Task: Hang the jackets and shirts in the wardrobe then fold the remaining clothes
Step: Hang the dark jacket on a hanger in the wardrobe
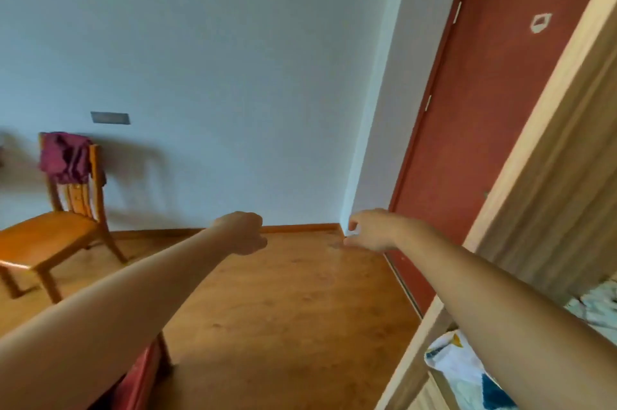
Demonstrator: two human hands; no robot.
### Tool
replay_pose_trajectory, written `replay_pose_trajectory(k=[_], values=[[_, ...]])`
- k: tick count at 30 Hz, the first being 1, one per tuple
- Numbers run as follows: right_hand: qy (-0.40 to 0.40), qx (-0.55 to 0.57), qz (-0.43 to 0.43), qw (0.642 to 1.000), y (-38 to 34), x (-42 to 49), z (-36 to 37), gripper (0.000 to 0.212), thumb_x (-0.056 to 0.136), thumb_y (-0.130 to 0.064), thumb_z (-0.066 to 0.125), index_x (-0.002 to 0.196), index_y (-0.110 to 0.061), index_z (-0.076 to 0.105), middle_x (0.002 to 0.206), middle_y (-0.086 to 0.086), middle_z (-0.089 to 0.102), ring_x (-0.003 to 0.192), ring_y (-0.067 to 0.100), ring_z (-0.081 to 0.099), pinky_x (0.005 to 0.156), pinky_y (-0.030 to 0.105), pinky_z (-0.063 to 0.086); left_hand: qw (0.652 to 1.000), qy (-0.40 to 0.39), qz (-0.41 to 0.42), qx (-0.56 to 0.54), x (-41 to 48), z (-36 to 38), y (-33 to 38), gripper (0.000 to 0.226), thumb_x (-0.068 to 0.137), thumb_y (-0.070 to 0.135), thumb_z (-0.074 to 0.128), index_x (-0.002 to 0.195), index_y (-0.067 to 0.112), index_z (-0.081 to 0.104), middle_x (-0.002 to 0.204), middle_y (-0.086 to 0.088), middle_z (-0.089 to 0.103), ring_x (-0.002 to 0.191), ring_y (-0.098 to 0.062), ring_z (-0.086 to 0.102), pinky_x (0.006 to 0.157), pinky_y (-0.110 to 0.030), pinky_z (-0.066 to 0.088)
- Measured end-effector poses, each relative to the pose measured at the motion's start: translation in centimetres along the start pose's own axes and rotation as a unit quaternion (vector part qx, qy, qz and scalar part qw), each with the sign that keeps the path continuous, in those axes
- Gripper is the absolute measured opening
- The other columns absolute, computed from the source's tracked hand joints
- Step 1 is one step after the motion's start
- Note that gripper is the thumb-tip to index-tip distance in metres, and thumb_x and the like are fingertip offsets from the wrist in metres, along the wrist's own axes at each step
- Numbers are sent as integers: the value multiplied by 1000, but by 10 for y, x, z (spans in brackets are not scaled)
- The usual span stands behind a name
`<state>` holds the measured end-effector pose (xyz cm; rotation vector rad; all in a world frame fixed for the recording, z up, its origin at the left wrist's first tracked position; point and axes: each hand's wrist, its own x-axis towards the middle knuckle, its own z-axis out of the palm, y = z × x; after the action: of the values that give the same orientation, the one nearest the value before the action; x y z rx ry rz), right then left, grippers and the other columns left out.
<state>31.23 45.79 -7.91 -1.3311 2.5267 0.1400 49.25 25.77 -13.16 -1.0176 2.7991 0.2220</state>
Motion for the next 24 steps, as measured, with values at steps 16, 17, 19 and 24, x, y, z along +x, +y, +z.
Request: replay_pose_trajectory(k=[16,17,19,24], values=[[-60,-116,-322,938,-385,204,34,47,97,-49,57,137,-23,53,135,4,57,117,23,57,91,35,48,942,9,-309,-128,-71,45,-347,52,92,43,58,139,19,54,133,-4,61,116,-25,61,93,-43,56],[-68,-124,-340,930,-406,209,41,49,97,-49,57,138,-22,53,136,5,57,119,24,56,92,35,48,934,4,-331,-134,-81,50,-362,51,91,44,57,136,19,55,131,-3,62,113,-24,62,92,-43,56],[-85,-140,-374,913,-448,219,54,50,96,-50,57,138,-23,52,138,5,56,121,25,56,96,39,49,917,-4,-372,-143,-101,61,-388,49,89,41,56,133,19,58,127,-2,64,109,-24,63,91,-42,57],[-127,-177,-448,867,-546,239,93,55,95,-51,58,142,-24,49,142,5,55,125,26,55,99,41,50,874,-17,-462,-148,-148,97,-439,45,87,46,56,124,20,61,122,-1,66,112,-27,61,90,-41,55]])
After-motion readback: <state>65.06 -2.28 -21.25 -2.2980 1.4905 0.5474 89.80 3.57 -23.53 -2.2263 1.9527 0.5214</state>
